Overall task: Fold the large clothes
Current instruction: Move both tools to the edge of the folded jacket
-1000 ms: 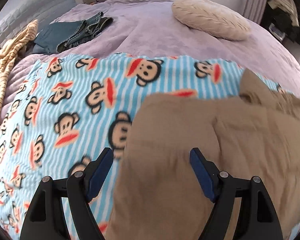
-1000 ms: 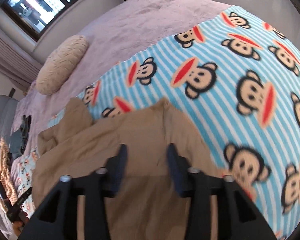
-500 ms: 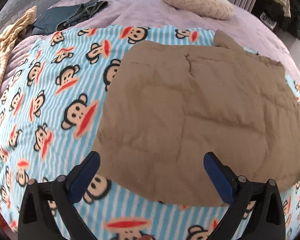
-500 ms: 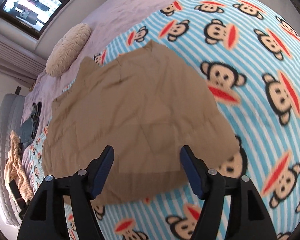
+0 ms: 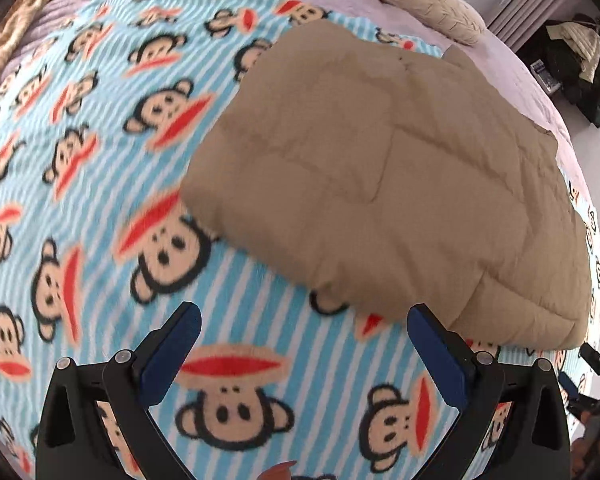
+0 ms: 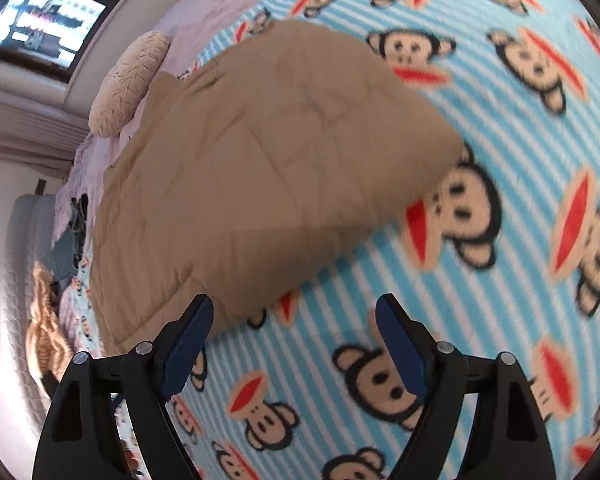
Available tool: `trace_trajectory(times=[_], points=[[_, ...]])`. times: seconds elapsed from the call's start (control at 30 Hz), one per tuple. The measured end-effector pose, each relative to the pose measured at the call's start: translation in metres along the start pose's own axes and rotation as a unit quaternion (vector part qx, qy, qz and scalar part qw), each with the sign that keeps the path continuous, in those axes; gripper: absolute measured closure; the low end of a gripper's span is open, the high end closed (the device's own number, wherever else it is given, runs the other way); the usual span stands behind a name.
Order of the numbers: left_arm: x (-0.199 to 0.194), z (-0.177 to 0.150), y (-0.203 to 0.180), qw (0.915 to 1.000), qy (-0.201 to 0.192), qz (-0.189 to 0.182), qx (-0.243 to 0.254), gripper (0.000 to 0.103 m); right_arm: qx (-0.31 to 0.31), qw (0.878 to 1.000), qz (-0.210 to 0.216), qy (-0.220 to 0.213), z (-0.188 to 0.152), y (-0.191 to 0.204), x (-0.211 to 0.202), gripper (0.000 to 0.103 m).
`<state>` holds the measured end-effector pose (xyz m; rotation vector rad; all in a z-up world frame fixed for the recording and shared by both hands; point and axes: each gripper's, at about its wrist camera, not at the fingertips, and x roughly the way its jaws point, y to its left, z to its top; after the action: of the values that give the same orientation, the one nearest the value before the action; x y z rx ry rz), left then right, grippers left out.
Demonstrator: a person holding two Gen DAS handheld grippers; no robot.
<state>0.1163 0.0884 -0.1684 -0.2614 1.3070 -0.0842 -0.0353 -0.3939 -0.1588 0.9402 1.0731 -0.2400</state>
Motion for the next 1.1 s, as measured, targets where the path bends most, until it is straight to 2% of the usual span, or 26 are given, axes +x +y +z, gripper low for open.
trace_trajectory(times=[0.2, 0.33, 0.43, 0.63, 0.83, 1.1], points=[[0.007, -0.004, 0.003, 0.9994, 0.009, -0.025, -0.022, 0.000, 0.043, 0.998, 0.029, 0.023, -0.011, -0.007, 0.016, 0.016], [0.013, -0.004, -0.001, 0.9993, 0.007, -0.029, -0.023, 0.000, 0.048, 0.998, 0.035, 0.015, -0.014, -0.007, 0.021, 0.015], [0.019, -0.003, -0.005, 0.9985, 0.014, -0.046, -0.027, 0.000, 0.057, 0.997, 0.048, 0.005, -0.016, -0.007, 0.022, 0.015], [0.026, -0.002, -0.015, 0.9986, 0.012, -0.044, -0.025, 0.000, 0.070, 0.994, 0.081, -0.009, -0.011, -0.004, 0.027, 0.015], [0.032, 0.006, -0.013, 0.9979, 0.010, -0.054, -0.035, 0.000, 0.109, 0.984, 0.140, -0.005, -0.004, -0.008, 0.042, 0.015], [0.040, 0.019, -0.008, 0.9962, 0.005, -0.075, -0.044, 0.000, 0.146, 0.974, 0.173, -0.012, 0.017, -0.004, 0.063, 0.015]])
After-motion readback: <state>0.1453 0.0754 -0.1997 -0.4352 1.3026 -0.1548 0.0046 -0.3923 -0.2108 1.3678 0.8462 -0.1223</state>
